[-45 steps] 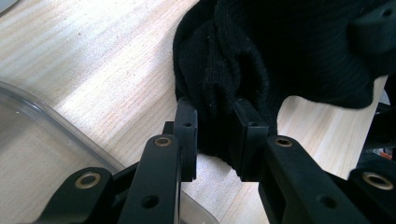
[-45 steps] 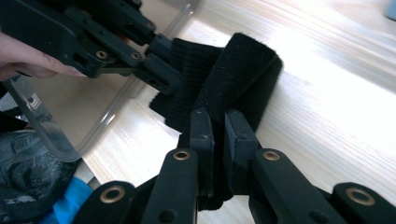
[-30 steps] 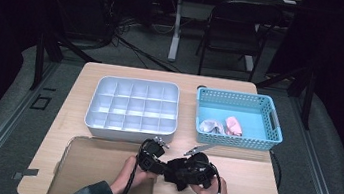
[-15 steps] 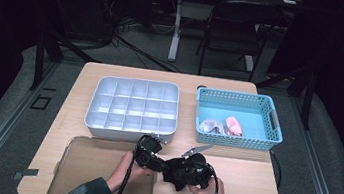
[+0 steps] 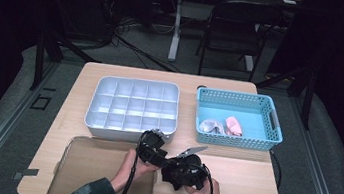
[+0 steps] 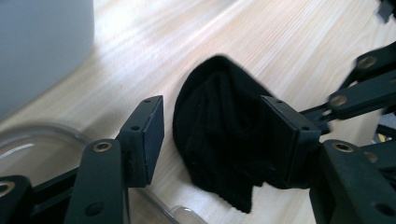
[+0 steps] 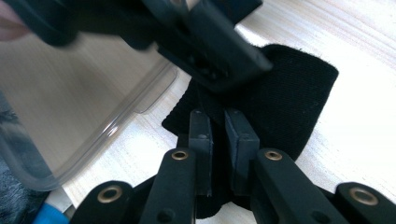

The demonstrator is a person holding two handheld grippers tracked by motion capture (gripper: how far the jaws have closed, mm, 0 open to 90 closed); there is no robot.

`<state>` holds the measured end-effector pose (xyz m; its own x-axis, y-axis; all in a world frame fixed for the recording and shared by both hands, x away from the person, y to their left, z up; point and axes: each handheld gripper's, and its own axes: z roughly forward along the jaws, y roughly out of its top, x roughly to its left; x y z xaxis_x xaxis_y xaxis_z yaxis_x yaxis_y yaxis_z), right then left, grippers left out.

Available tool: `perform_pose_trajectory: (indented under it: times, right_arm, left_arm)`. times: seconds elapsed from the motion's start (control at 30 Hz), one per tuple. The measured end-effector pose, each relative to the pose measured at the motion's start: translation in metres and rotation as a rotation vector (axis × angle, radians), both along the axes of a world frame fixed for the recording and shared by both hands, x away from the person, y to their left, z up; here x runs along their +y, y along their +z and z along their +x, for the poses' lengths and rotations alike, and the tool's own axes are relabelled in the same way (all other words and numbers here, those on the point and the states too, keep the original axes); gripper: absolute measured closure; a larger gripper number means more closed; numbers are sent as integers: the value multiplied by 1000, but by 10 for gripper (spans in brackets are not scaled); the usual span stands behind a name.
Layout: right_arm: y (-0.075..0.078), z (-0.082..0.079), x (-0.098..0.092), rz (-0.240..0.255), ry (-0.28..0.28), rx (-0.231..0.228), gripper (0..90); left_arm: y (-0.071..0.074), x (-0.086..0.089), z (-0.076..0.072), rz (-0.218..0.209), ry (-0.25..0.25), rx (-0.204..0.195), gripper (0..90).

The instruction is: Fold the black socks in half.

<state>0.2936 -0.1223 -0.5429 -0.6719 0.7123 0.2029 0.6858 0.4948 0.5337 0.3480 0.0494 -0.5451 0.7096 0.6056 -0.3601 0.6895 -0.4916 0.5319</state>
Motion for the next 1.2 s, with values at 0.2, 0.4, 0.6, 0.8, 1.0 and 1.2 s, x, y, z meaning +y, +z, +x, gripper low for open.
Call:
perform_pose_trajectory:
  times: [0.2, 0.4, 0.6, 0.8, 1.0, 1.2]
  right_arm:
    - [8, -5, -3, -5, 9, -13, 651]
    - [7, -7, -12, -26, -1, 34, 651]
    - [-1, -10, -4, -97, -2, 12, 728]
    - [-5, -11, -2, -99, -19, 9, 758]
    - [-6, -12, -1, -100, -23, -8, 765]
    - [-7, -9, -3, -109, -7, -15, 766]
  left_arm:
    - [-4, -2, -1, 40, -20, -8, 432]
    - [-7, -2, 1, 43, -39, 14, 418]
    - [-10, -3, 1, 46, -61, 51, 396]
    - [-13, -3, 2, 32, -67, 86, 393]
    - [-15, -3, 3, 23, -74, 116, 401]
    - [-18, -2, 4, -4, -75, 147, 446]
